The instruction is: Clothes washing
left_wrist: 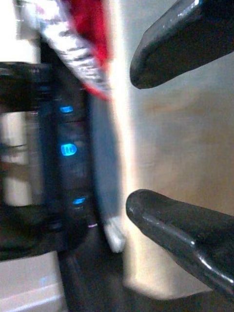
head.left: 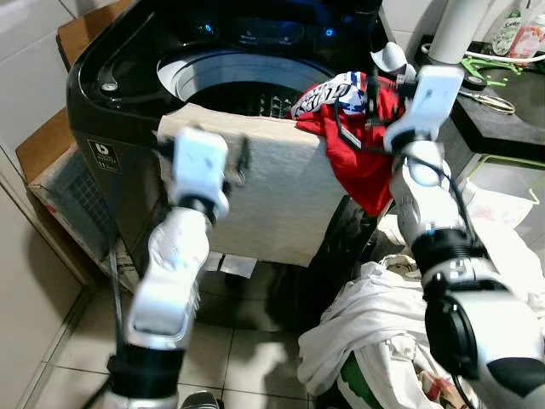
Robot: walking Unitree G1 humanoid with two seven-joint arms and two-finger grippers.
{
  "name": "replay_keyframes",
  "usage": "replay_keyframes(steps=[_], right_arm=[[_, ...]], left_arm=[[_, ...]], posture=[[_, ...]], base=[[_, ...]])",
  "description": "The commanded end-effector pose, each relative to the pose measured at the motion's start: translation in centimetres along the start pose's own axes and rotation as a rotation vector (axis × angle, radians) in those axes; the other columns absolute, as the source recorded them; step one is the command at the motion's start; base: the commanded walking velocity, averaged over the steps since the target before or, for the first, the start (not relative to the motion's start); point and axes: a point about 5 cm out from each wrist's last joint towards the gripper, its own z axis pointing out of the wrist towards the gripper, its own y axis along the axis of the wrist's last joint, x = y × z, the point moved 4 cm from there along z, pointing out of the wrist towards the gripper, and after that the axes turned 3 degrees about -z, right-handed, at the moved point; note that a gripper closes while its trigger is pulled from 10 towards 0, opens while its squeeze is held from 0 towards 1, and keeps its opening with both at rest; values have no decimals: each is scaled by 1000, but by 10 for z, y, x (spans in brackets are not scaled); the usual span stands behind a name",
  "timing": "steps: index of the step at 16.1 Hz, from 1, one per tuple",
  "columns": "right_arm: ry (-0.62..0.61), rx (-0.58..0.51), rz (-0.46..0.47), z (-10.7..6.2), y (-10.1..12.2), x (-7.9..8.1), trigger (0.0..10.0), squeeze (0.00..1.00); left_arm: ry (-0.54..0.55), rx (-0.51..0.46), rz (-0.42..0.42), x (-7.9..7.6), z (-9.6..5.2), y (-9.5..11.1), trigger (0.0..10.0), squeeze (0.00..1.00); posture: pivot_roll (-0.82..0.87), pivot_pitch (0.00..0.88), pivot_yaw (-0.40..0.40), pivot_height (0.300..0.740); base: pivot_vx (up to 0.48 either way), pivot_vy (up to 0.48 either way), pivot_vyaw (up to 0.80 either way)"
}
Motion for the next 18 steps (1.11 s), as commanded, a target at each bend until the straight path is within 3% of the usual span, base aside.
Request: replay_keyframes(steps=[1,3,5,8,9,10,13,18], right_arm=[[-13,-4,-21,-2,0,-7,10000,1000],[-12,-22,-68,-9,-2,-10,10000,1000],[1,-21,-49,-17,-4,-6,10000,1000],[62,-35,2,-33,5,14,10000,1000],[98,25,45,-41,4,25,10000,1000],[121,65,90,-45,4,30,10000,0],[130,203,148,-54,1,25,10000,0],[306,188,131,-74,38,36,10000,0]], left_arm=[[-3,28,6,1,-3,-12,10000,0],[-8,42,22,0,-8,-19,10000,0],[-8,34,18,0,-10,-18,10000,0],[3,22,24,2,-10,-18,10000,0],[7,19,25,2,-10,-17,10000,0],[9,17,25,3,-10,-16,10000,0],[8,17,23,1,-9,-16,10000,0],[17,21,24,3,-10,-17,10000,0]], posture=[[148,0,-65,740],[142,0,-63,740],[140,0,-63,740],[136,0,-62,740],[134,0,-58,740],[131,0,-56,740],[114,0,-47,740],[100,0,-48,740]], base=[[0,0,0],[0,0,0],[0,0,0],[0,0,0],[0,0,0],[0,0,0],[0,0,0],[0,0,0]])
